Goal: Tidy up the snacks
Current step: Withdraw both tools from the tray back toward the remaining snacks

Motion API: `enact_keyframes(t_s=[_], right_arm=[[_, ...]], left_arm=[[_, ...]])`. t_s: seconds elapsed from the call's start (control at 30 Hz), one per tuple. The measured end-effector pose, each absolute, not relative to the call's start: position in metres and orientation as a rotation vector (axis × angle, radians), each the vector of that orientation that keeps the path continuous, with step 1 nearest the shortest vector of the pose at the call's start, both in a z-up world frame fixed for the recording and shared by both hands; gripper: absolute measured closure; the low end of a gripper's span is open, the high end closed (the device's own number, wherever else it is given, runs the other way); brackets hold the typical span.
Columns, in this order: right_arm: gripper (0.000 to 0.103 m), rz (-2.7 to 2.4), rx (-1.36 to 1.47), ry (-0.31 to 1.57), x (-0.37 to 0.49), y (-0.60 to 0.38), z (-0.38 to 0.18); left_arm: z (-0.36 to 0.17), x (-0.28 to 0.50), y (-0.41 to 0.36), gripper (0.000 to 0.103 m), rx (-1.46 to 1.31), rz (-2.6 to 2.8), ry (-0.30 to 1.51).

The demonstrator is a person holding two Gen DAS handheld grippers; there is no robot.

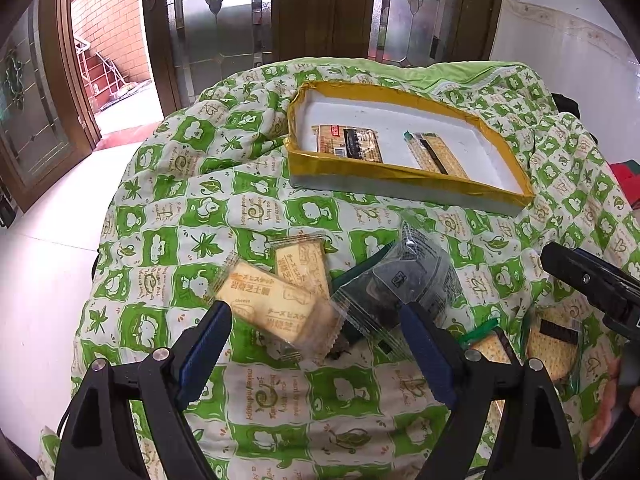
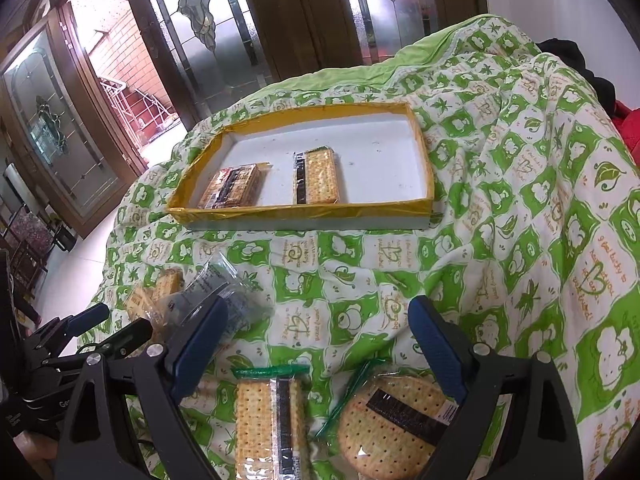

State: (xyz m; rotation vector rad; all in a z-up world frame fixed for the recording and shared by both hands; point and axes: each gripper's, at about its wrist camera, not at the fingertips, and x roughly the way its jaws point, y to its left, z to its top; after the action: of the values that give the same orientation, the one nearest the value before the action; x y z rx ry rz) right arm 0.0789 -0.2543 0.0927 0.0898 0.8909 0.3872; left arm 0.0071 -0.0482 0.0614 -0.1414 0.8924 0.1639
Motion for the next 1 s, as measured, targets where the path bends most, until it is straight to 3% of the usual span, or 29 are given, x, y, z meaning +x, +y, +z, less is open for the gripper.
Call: enact_keyframes(t_s=[1.0], right_arm=[[0.012, 0.473, 0.082, 0.971, 0.044, -0.247, 0.085]], left_arm=[[0.060, 0.004, -0.052, 0.014, -0.021, 0.201, 0.898]])
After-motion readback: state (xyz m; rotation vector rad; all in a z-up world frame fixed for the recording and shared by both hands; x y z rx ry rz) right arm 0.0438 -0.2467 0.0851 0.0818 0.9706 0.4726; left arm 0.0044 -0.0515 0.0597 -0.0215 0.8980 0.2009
